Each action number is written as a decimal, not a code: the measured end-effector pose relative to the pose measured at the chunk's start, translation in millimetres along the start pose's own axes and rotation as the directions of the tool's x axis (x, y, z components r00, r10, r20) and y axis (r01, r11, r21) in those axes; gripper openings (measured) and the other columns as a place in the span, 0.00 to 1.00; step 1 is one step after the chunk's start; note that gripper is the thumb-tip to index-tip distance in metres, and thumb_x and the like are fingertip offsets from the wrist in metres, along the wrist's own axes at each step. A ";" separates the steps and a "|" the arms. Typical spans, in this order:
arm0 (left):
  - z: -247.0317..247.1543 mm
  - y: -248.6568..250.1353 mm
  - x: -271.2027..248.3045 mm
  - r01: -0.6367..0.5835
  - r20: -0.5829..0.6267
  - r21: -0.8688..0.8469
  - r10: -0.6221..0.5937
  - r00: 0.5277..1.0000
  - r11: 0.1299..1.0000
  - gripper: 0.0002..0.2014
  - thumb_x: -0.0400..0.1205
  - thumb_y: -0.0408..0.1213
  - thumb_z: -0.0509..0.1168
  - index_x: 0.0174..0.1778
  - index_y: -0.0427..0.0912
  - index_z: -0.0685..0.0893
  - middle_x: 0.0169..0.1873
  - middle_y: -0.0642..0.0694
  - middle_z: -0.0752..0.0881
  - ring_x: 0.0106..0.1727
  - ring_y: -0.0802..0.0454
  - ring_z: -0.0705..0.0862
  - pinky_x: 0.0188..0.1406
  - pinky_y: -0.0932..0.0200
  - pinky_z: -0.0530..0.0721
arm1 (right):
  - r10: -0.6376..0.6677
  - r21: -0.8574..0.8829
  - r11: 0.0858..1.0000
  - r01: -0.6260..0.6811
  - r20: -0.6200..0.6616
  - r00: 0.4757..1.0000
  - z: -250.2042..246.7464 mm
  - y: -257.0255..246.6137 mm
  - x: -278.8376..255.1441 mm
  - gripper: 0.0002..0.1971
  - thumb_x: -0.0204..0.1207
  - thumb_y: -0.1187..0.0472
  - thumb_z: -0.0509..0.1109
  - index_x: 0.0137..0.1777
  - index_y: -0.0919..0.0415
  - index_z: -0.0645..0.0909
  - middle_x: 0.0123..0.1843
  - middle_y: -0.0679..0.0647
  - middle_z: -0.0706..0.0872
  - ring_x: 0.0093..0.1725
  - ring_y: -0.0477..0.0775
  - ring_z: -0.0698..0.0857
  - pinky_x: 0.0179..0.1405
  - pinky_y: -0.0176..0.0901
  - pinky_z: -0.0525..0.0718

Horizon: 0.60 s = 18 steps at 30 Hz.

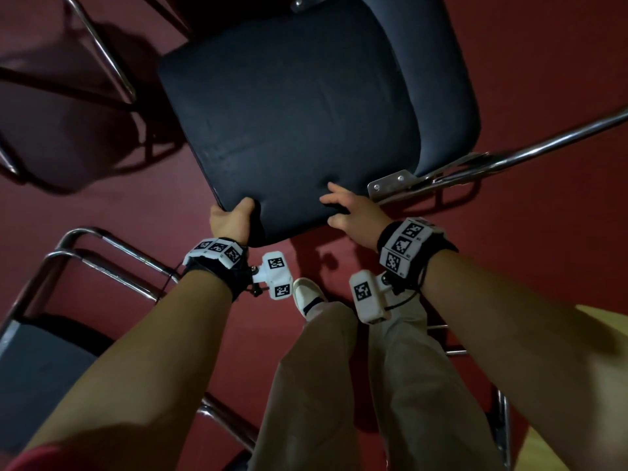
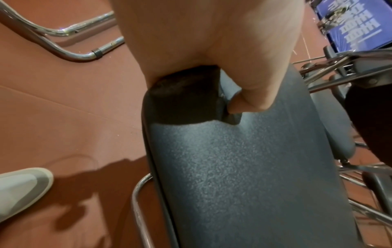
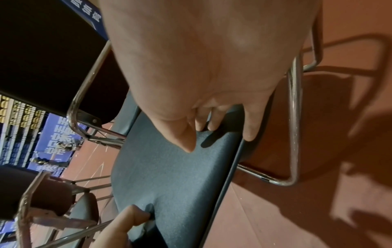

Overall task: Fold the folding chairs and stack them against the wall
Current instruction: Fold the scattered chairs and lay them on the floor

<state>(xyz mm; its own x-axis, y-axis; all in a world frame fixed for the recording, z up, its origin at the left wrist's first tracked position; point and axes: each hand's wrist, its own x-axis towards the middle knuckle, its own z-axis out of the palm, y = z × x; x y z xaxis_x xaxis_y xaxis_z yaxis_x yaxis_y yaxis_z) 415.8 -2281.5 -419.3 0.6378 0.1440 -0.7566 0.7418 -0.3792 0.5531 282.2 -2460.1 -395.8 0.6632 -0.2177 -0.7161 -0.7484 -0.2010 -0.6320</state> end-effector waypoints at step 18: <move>105.5 -48.3 -114.0 0.422 0.117 -0.317 -0.407 0.906 0.849 0.04 0.82 0.36 0.59 0.42 0.42 0.75 0.47 0.44 0.81 0.49 0.44 0.83 0.54 0.46 0.80 | 0.484 0.694 0.628 -0.352 0.006 0.875 -130.7 105.6 -70.6 0.15 0.82 0.63 0.68 0.66 0.51 0.73 0.55 0.57 0.83 0.48 0.55 0.83 0.55 0.53 0.82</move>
<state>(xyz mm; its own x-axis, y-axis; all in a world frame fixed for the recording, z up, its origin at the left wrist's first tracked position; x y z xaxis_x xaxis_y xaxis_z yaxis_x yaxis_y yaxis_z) 285.4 -2376.1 -396.5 0.2517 0.1780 -0.9513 0.9650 0.0289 0.2608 157.2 -2590.8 -373.4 0.2178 -0.2822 -0.9343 -0.7080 0.6132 -0.3503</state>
